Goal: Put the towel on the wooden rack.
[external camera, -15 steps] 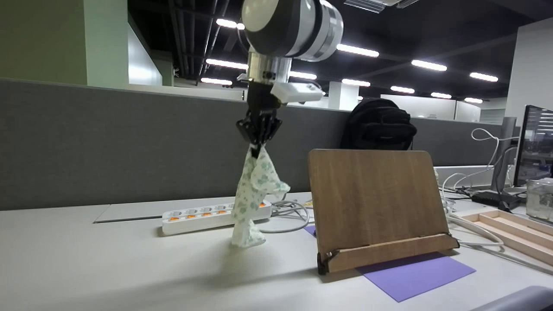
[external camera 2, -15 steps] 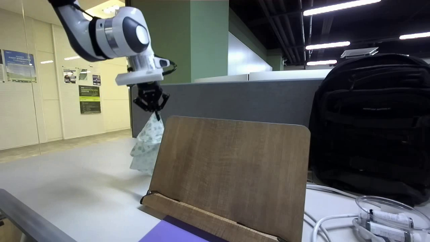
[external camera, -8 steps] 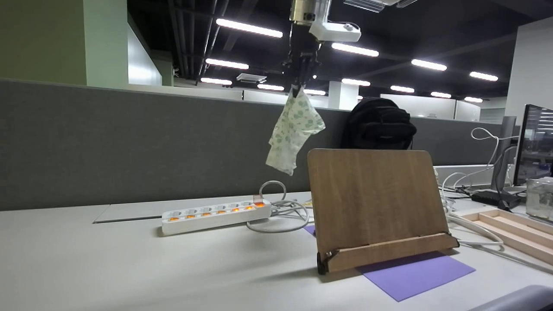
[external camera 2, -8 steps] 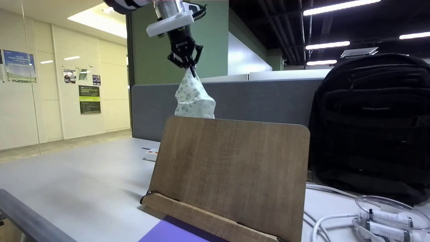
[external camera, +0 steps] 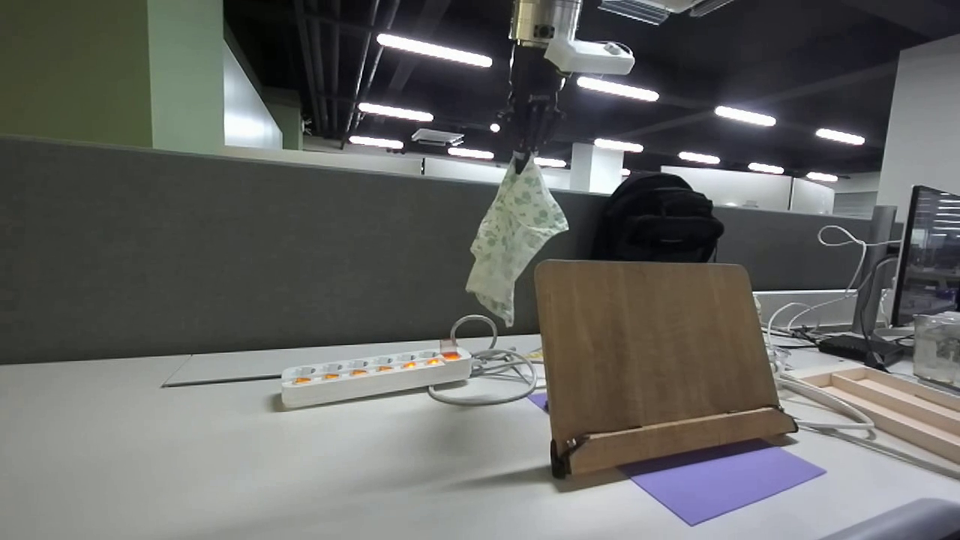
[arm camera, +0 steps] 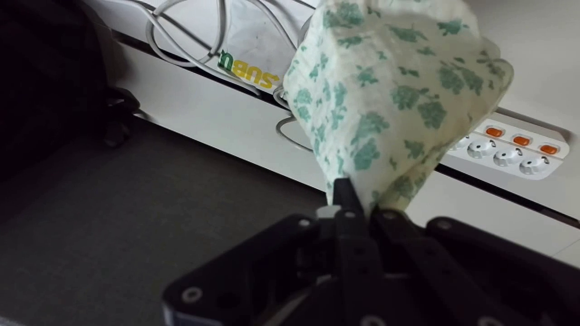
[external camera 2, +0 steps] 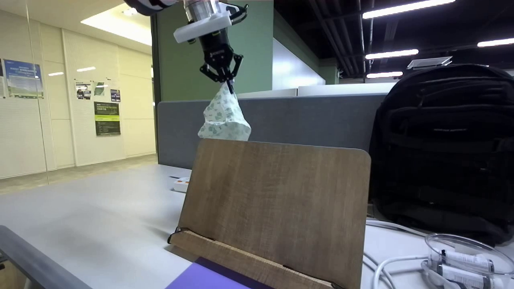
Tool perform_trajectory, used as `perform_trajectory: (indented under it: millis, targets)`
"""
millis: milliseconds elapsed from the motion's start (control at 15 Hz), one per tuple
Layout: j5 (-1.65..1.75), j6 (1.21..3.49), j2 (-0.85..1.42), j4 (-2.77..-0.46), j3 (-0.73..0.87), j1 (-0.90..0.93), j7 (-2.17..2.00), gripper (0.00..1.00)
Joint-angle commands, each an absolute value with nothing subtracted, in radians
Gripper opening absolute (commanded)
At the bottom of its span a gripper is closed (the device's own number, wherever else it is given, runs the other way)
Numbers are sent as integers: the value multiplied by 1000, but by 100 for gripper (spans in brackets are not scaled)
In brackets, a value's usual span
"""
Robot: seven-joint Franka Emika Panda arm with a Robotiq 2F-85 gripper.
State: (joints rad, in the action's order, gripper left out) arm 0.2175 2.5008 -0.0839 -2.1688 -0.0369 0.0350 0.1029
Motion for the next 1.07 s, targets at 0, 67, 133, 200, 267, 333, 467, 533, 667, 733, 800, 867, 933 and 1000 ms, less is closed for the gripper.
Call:
perform_trajectory:
  millis: [0,67,133,200,267,333,467,533,667,733,800,867,933,1000]
  targets:
    - [224,2488,-148,-2198,-18,15,133,0]
    - [231,2483,-166,-2205,-9,6,142,0]
    - [234,2477,-181,-2211,-2,-4,151,0]
    - [236,2467,-200,-2219,9,-15,165,0]
    - [240,2458,-217,-2226,17,-25,175,0]
    - [244,2445,-236,-2238,26,-36,184,0]
    - [253,2414,-270,-2257,41,-54,200,0]
    - [257,2398,-286,-2266,46,-60,206,0]
    - [252,2353,-319,-2282,57,-67,233,0]
    - [257,2329,-337,-2293,61,-71,246,0]
    - [258,2301,-353,-2300,64,-73,255,0]
    - [260,2266,-374,-2313,68,-75,268,0]
    - [268,2239,-393,-2327,71,-79,275,0]
    - [280,2219,-414,-2346,74,-82,280,0]
